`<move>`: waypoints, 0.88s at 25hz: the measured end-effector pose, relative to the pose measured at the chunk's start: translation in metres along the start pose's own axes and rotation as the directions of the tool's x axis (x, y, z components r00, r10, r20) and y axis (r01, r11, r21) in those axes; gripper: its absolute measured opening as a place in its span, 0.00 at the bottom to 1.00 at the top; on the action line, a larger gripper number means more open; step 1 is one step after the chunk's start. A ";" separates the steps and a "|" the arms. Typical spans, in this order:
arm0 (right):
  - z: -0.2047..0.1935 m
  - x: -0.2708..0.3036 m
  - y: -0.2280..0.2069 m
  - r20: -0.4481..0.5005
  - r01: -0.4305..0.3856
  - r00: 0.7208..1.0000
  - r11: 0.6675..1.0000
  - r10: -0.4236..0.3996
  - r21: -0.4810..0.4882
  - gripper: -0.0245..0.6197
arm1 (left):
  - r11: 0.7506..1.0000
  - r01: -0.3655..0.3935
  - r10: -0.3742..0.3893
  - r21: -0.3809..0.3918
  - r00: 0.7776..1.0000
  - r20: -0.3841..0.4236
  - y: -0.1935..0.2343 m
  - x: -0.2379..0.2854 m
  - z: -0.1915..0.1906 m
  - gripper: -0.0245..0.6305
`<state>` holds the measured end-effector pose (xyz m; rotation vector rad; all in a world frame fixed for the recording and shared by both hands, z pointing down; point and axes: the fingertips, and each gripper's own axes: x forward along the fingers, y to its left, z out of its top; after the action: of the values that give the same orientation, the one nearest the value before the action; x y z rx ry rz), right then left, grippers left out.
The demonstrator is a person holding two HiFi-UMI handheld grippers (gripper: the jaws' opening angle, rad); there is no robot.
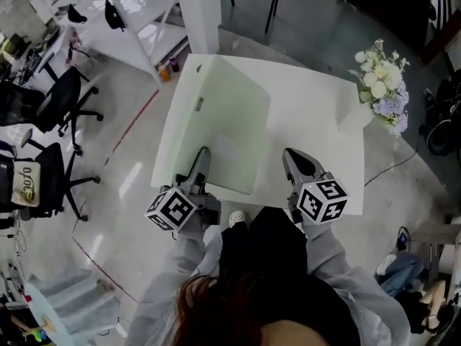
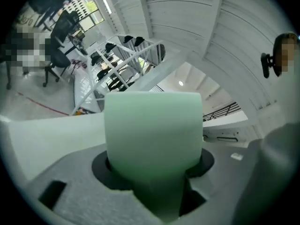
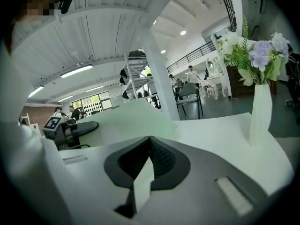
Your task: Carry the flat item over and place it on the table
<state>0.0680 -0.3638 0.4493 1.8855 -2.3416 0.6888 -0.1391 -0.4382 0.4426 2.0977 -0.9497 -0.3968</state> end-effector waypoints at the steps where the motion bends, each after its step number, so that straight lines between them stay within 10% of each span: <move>1: -0.001 -0.001 -0.004 -0.005 0.010 1.000 1.000 -0.010 0.006 0.05 | 0.999 0.006 -0.006 -0.041 1.000 0.000 0.002 0.006 -0.003 0.44; 22: 0.024 0.099 -0.119 -0.053 0.047 0.998 0.993 -0.041 0.109 0.05 | 0.895 -0.034 0.071 -0.444 0.995 0.067 0.064 0.178 -0.041 0.44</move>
<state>0.1606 -0.4815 0.4954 1.9329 -2.2684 0.8679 -0.0288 -0.5745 0.5241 1.6465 -0.8642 -0.6137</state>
